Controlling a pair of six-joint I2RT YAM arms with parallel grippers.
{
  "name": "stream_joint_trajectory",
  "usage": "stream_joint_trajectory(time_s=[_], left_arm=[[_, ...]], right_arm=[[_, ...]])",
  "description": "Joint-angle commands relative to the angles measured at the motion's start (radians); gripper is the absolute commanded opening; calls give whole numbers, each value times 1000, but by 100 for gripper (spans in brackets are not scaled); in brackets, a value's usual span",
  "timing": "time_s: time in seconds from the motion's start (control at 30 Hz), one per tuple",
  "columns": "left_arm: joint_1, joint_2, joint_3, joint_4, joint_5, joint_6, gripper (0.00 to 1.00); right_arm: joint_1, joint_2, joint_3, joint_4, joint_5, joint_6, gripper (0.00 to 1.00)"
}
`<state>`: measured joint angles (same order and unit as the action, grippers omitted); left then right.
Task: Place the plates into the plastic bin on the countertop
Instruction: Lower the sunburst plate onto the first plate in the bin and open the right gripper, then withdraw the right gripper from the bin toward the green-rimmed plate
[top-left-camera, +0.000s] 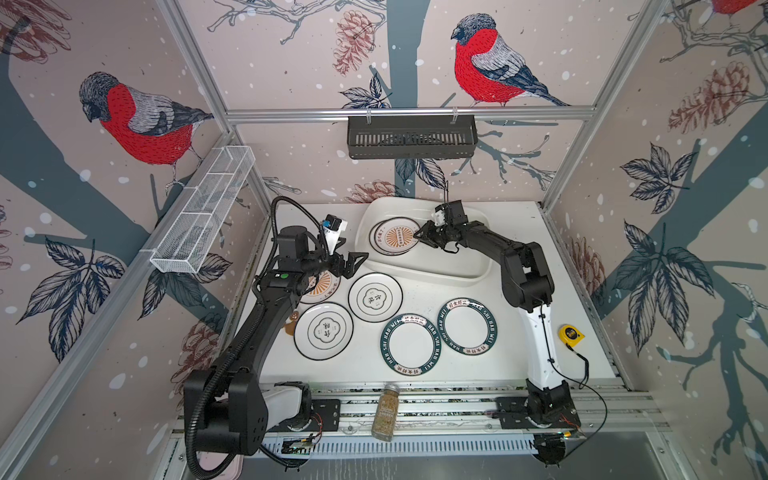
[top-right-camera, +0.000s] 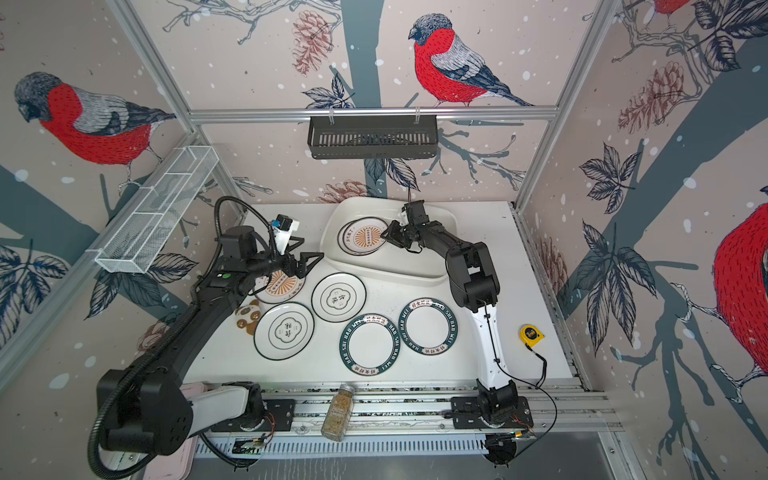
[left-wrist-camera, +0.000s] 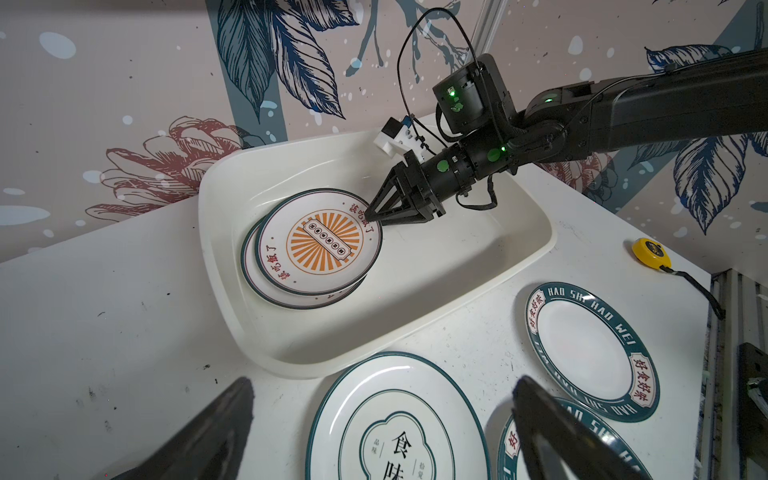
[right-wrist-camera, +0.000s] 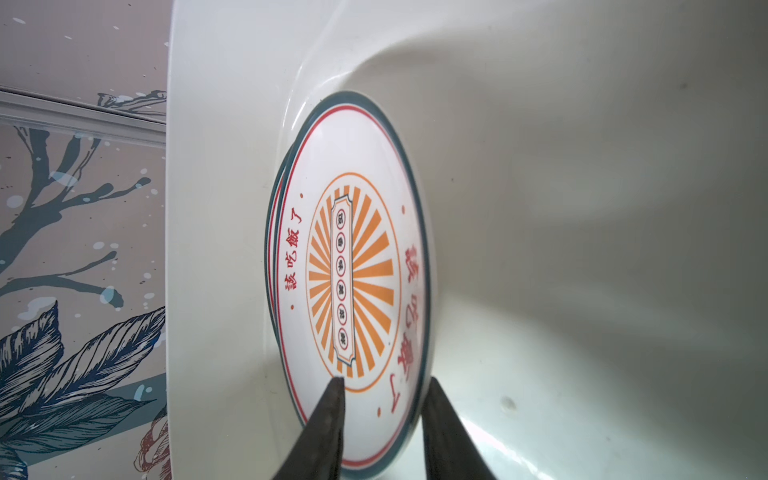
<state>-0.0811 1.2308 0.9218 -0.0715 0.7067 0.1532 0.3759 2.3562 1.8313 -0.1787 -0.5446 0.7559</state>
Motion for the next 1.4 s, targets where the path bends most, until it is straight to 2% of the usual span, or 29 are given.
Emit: stream_joint_trajectory(time_s=[0.0,0.57,0.8,0.93,1.03,1.2,1.37], left_arm=[[-1,-3,-2,41,23,2,96],[0,-7,-5,42,23,2,96],[0,-7,-4,40,23,3,96],[0,-12,1,33,25,12,97],[-1,-12,4,28,18,20,97],[0,1,6,28,-19,62,98],[0,16,23,10,-88,104,98]], right_arm=[[4,18,28,-34,15,-27,34],[30,62,150,-154,59,-88,37],[23,-1,144,-169,123,-115,38],[13,-125,79,-146,163,-133,38],[5,-266,-30,-109,184,-146,38],[-23,-592,-366,36,163,-130,41],[-69,-926,-716,72,152,-129,44]])
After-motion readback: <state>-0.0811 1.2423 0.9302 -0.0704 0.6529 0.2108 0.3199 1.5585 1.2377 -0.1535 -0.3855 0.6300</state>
